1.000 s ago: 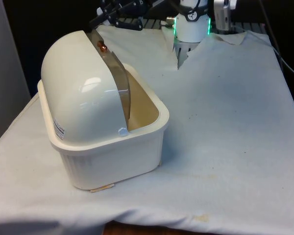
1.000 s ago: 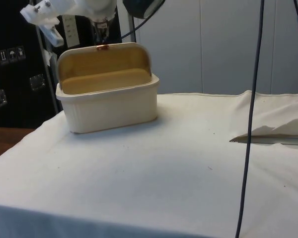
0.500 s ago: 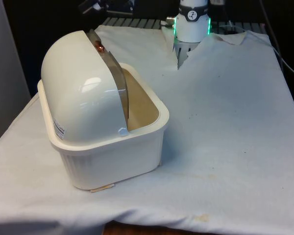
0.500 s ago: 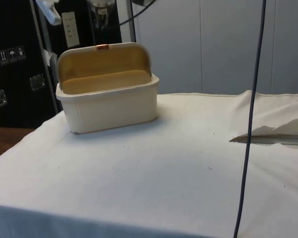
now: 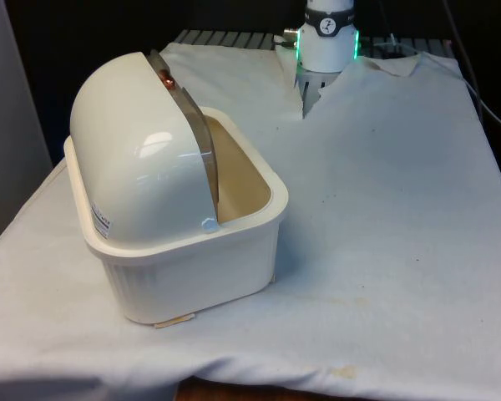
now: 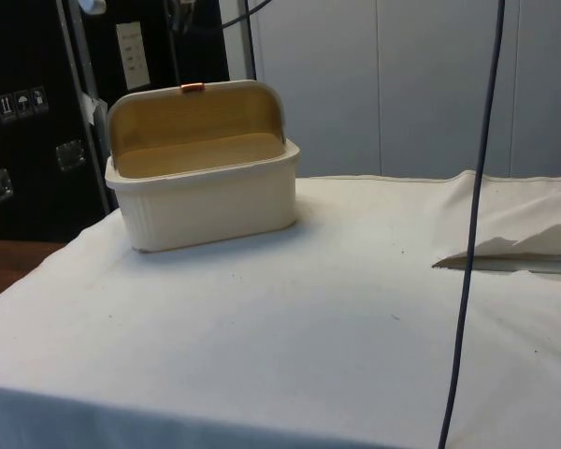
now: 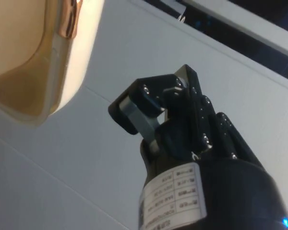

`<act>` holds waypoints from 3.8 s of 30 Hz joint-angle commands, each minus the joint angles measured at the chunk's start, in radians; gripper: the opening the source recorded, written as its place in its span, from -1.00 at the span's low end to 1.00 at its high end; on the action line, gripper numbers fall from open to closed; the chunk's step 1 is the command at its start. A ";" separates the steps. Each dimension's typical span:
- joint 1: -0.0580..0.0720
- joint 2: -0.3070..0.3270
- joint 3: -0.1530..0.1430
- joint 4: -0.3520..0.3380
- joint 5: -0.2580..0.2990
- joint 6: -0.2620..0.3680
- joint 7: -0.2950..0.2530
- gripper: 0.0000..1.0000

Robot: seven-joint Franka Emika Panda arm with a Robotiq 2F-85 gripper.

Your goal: Open the lid, then close it.

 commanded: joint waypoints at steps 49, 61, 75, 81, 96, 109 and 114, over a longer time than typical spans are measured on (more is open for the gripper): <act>-0.010 0.000 -0.001 0.008 0.383 0.077 -0.523 -1.00; -0.006 0.014 -0.014 0.028 0.412 0.066 -0.549 -1.00; -0.006 0.022 -0.030 0.029 0.429 0.042 -0.541 -1.00; -0.012 0.026 -0.026 0.025 0.506 0.039 -0.560 -1.00; -0.016 0.054 -0.042 0.046 0.591 0.067 -0.596 -1.00; -0.010 0.081 -0.056 0.056 0.576 0.082 -0.583 -1.00; -0.014 0.098 -0.053 0.064 0.584 0.092 -0.589 -1.00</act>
